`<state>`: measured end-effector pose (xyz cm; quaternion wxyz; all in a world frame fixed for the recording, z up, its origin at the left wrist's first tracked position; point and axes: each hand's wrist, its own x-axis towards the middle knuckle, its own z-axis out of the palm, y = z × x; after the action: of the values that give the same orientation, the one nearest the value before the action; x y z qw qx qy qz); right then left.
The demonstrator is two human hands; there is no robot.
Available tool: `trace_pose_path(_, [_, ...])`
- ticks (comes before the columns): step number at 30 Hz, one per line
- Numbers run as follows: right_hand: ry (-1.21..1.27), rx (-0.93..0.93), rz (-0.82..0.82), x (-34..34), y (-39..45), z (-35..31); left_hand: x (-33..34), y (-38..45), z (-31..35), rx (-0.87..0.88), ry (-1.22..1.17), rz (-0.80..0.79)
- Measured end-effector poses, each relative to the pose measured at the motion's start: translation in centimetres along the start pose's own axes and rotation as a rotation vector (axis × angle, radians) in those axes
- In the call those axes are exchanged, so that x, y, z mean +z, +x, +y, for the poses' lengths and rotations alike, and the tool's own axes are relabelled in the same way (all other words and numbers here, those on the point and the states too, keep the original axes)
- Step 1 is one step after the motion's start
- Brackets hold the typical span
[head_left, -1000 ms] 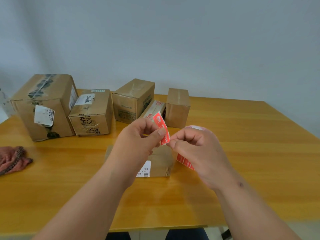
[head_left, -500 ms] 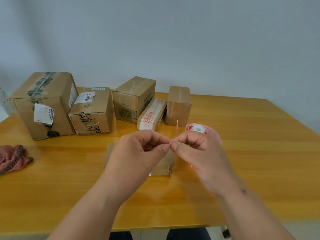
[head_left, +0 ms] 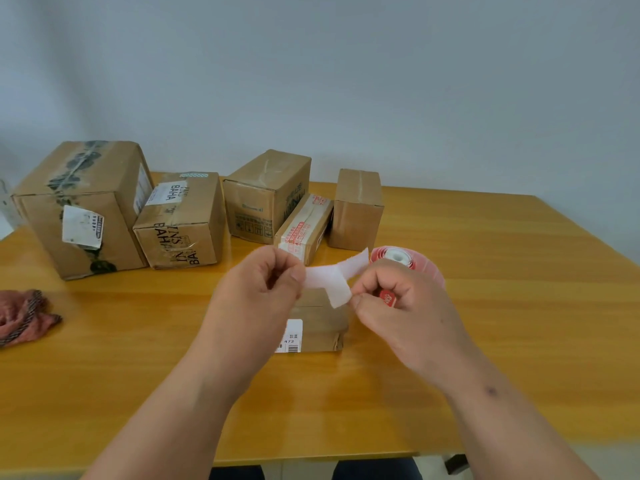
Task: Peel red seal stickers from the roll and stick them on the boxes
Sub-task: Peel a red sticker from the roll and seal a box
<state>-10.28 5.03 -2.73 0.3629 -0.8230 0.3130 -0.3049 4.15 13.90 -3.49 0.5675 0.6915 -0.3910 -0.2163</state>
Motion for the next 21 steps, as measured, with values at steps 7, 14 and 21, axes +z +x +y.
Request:
trace_pose_path(7, [-0.495,0.017,0.027,-2.0,0.4,2.2,-1.7,1.8,0.1,-0.042,0.041,0.154])
trace_pose_path(14, [-0.951,0.109,-0.050,-3.1,0.4,2.2,-1.9,2.0,0.5,0.073,0.129,0.185])
trace_pose_path(21, [-0.645,0.155,0.001,-2.0,0.7,2.0,-1.1,1.5,0.5,0.212,0.149,0.110])
